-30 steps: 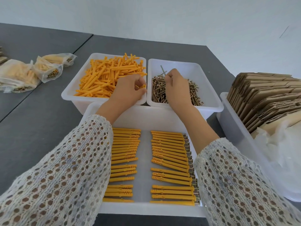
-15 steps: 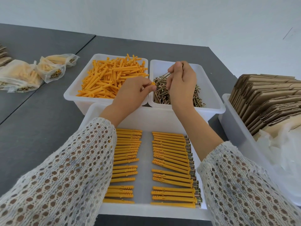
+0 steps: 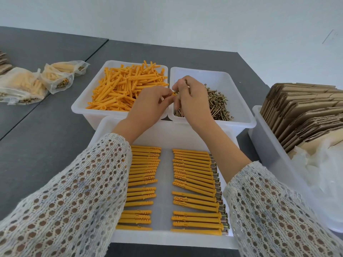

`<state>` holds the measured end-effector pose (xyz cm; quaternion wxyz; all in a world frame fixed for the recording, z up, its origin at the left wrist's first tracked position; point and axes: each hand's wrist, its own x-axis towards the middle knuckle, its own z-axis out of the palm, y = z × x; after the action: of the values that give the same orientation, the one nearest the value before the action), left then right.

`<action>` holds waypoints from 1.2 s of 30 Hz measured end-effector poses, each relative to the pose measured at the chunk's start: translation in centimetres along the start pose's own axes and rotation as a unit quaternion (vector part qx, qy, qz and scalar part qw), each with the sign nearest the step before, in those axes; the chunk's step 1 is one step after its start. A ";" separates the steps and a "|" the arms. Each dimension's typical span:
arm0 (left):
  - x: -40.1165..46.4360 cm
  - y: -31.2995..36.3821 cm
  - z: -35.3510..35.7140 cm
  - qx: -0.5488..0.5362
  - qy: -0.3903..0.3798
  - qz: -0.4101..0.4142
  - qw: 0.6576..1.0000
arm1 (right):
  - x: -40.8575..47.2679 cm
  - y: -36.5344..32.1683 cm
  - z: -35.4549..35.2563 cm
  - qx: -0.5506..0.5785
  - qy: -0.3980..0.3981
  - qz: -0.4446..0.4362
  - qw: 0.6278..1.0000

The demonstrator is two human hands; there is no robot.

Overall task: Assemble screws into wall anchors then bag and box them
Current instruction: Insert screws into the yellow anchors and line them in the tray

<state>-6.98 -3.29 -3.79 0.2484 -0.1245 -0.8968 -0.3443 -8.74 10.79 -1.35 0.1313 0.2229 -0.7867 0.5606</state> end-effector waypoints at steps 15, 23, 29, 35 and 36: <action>-1.1 8.3 1.0 0.150 -0.222 0.158 0.950 | 2.7 3.3 -5.9 0.241 0.245 0.349 0.872; -3.3 11.2 5.4 0.366 -0.273 0.167 0.874 | 2.6 3.4 -5.4 0.163 0.222 0.311 0.910; -3.4 12.3 5.6 0.364 -0.272 0.135 0.881 | 2.4 3.8 -5.2 0.131 0.201 0.295 0.925; -2.0 11.1 4.3 0.330 -0.197 0.125 0.915 | 2.5 4.8 -5.0 0.046 0.167 0.270 0.947; -1.7 10.7 3.9 0.304 -0.177 0.117 0.929 | 2.6 5.0 -4.8 0.000 0.152 0.258 0.954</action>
<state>-2.70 7.08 -1.25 0.1504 -0.2057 -0.9670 0.0033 -13.75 16.17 -2.68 0.1000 -0.0757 -0.7883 0.6024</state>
